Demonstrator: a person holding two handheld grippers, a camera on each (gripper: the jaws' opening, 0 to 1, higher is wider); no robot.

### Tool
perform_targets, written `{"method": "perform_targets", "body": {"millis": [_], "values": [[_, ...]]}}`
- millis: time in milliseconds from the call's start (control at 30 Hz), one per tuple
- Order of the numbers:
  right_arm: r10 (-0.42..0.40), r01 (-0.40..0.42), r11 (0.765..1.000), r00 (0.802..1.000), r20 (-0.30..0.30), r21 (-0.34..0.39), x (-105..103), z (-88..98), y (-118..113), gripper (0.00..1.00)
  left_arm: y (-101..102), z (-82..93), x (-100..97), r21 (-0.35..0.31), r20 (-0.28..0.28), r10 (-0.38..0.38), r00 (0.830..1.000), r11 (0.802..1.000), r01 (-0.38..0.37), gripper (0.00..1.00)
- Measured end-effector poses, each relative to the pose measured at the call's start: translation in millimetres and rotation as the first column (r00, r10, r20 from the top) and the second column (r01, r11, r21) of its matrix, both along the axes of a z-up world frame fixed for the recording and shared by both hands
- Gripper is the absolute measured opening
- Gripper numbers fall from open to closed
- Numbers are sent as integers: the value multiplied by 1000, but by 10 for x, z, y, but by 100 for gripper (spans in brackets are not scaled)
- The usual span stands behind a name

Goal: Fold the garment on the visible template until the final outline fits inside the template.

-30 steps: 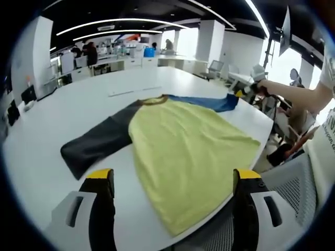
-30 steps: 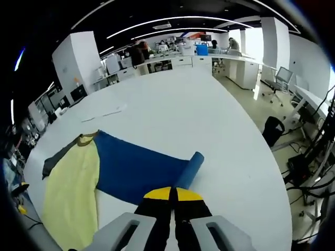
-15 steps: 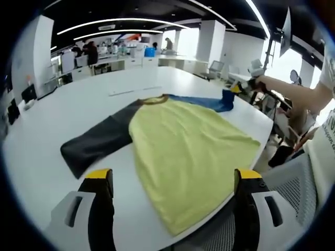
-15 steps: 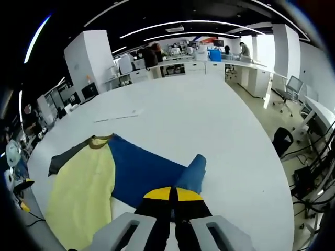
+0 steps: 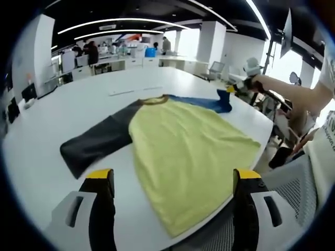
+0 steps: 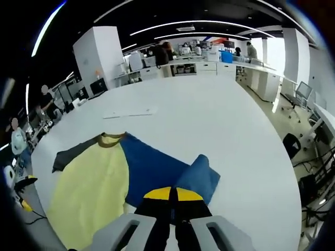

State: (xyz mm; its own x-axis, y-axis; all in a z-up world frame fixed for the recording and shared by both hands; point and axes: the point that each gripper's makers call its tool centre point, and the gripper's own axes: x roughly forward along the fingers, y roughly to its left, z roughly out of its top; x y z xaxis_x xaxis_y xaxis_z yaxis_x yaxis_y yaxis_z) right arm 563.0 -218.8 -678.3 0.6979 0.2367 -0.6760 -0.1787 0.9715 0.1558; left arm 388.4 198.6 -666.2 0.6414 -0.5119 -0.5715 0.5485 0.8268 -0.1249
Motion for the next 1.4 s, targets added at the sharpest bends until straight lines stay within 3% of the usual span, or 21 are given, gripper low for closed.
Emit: {"method": "perform_targets", "body": {"millis": [600,1400], "values": [[69,-69,998,997,21,15,-32,123,634,0,-25,-64,-16,-8,-15,6,1000,1000,-6,91],[146,-146,989,989,27,18,166,201,1044,0,-29,-102,-25,-10,-26,-12,1000,1000,12,90]]}}
